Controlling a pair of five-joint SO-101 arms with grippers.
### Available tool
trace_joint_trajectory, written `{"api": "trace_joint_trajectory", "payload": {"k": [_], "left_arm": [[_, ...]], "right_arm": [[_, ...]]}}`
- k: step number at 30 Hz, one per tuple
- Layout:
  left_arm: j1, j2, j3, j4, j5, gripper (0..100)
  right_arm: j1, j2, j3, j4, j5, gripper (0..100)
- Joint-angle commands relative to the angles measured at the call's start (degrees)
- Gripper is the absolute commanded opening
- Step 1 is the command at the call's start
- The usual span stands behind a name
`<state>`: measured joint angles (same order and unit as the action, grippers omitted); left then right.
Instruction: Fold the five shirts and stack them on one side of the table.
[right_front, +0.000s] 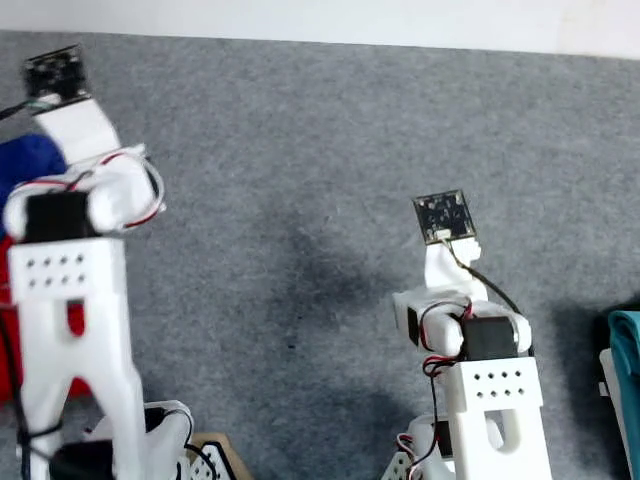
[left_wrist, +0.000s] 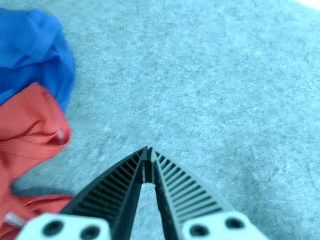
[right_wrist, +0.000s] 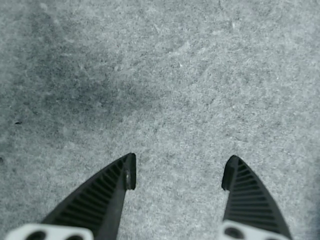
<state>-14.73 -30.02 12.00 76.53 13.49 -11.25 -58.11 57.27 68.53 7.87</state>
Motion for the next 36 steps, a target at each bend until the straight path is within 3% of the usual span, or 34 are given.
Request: {"api": "trace_joint_trajectory", "payload": {"k": [1,4,9,11,21,28,36], "left_arm": [[-7.96,-3.30,-1.01,2.20,-5.45,1],[-16.40,-3.03,0.13,1.85,-7.65,5],[-22.81,-3.03,4.00,1.85,-7.47,28],[-24.75,-3.03,6.11,1.67,-7.47,32],[-30.90,-2.95,22.55,-16.79,-7.65,23],[-35.91,-2.86,27.47,-22.68,-7.74,23],[-36.26,0.92,29.93,-27.34,-7.74,23]], "right_arm": [[-0.48,-0.57,-0.40,-1.45,-0.70,28.2],[-0.57,-0.57,-0.48,-1.45,-0.70,28.2],[-0.57,-0.57,-0.75,-1.45,-0.88,28.2],[-0.57,-0.57,-0.75,-1.45,-0.88,28.2],[-0.57,-0.57,-0.66,-1.45,-0.97,28.2],[-0.57,-0.48,-0.40,-3.12,-0.97,28.2],[-4.79,-0.48,-0.31,-2.77,-0.97,28.2]]}}
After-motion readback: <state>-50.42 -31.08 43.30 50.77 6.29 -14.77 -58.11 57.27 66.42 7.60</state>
